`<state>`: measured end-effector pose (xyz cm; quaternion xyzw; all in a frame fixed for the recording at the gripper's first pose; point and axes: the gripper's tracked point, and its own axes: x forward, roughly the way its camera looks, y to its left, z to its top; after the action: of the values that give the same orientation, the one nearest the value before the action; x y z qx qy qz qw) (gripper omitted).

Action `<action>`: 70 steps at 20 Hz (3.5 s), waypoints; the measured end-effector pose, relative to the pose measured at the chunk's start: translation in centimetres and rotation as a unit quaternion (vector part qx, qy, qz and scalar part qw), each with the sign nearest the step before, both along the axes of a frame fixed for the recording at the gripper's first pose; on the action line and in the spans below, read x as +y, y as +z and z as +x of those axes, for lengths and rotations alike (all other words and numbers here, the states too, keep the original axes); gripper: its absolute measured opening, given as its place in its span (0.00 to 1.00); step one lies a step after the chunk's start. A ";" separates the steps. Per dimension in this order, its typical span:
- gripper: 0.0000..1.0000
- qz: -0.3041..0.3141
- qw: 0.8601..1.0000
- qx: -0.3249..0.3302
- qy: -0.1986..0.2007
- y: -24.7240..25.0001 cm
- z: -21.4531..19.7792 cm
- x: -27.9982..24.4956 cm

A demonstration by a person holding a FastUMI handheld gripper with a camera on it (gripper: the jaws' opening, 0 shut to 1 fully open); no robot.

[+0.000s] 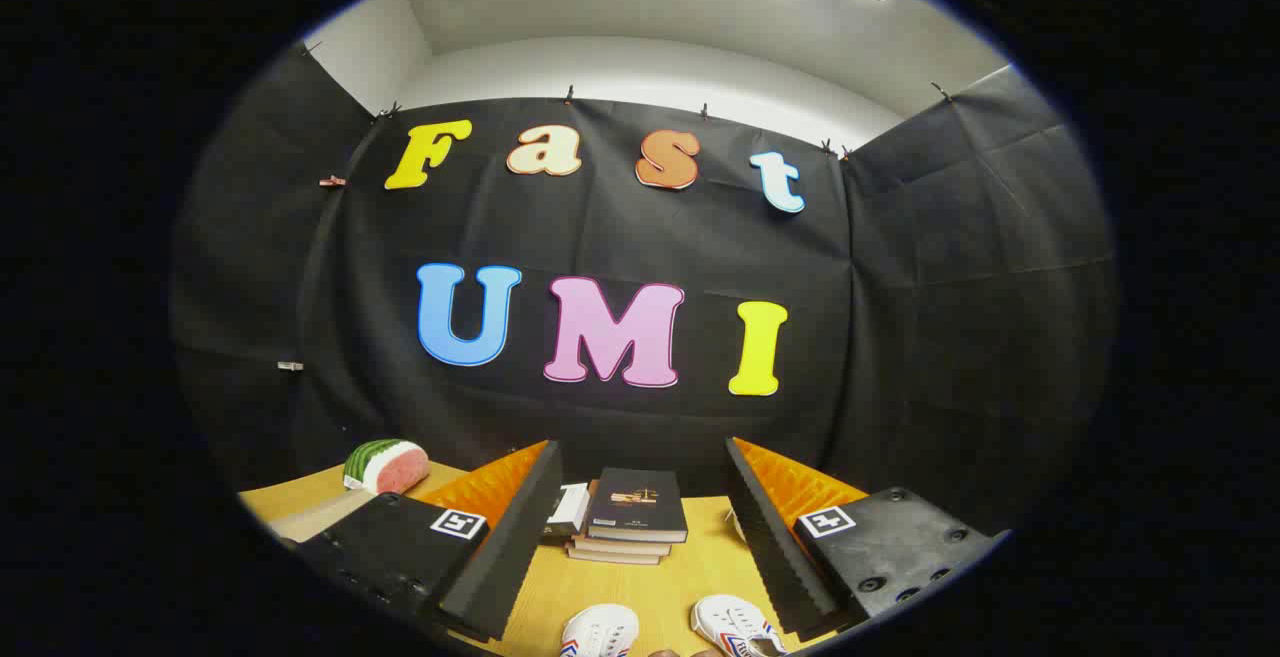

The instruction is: Open the storage box then place both shoes into the box .Put the left shoe in first, then the right shoe, with the right side of both shoes facing outward in a uniform manner.

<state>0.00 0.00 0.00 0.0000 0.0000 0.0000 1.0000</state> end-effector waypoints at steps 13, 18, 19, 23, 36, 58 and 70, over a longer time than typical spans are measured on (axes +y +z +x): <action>0.97 0.017 0.999 0.045 0.013 -2.0 -0.6 0.9; 0.97 0.023 0.998 0.056 0.014 -2.3 -0.6 1.2; 0.97 0.027 0.998 0.054 0.011 -2.1 -0.6 1.1; 0.97 0.037 0.998 0.058 0.008 -2.4 -0.7 1.0; 0.97 0.064 0.990 0.124 0.020 -5.9 0.3 1.3; 0.97 0.318 0.793 0.450 0.259 -20.9 -4.8 17.5; 0.75 0.396 0.660 0.565 0.298 -24.6 -8.0 22.3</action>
<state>-8.02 22.28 -24.59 0.3959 0.5646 0.2982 0.6600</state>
